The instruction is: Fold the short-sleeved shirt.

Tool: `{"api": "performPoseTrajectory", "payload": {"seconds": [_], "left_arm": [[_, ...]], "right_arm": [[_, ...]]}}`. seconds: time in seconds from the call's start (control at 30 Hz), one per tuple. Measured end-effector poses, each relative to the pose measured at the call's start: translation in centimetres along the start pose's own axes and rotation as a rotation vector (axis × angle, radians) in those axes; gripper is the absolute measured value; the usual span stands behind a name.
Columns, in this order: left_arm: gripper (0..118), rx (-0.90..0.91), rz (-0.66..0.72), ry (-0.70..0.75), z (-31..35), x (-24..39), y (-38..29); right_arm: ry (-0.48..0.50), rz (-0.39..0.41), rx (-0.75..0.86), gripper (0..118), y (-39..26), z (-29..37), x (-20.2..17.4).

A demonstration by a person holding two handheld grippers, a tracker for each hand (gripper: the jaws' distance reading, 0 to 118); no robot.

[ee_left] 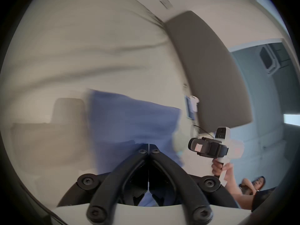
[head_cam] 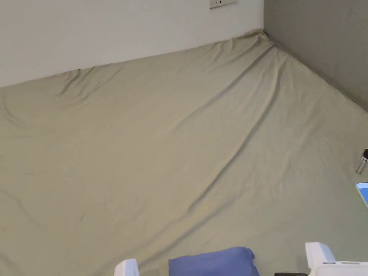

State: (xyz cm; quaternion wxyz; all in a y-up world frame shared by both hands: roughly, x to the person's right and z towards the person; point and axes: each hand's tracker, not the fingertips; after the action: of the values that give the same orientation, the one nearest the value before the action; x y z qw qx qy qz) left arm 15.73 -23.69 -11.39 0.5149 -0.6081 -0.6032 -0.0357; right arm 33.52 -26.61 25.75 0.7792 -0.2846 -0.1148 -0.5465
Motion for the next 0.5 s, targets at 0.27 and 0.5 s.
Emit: {"api": "performPoseTrajectory", "payload": {"seconds": [0.27, 0.5], "left_arm": [[0, 0.026, 0.083, -0.007, 3.9, -3.0, -0.9], [95, -0.014, 0.132, -0.082, 1.1, -2.8, -0.8]], "right_arm": [[0.061, -0.107, -0.220, 1, 3.7, -5.0, 4.1], [0.076, -0.147, -0.182, 1, 2.4, -4.9, 5.0]]}}
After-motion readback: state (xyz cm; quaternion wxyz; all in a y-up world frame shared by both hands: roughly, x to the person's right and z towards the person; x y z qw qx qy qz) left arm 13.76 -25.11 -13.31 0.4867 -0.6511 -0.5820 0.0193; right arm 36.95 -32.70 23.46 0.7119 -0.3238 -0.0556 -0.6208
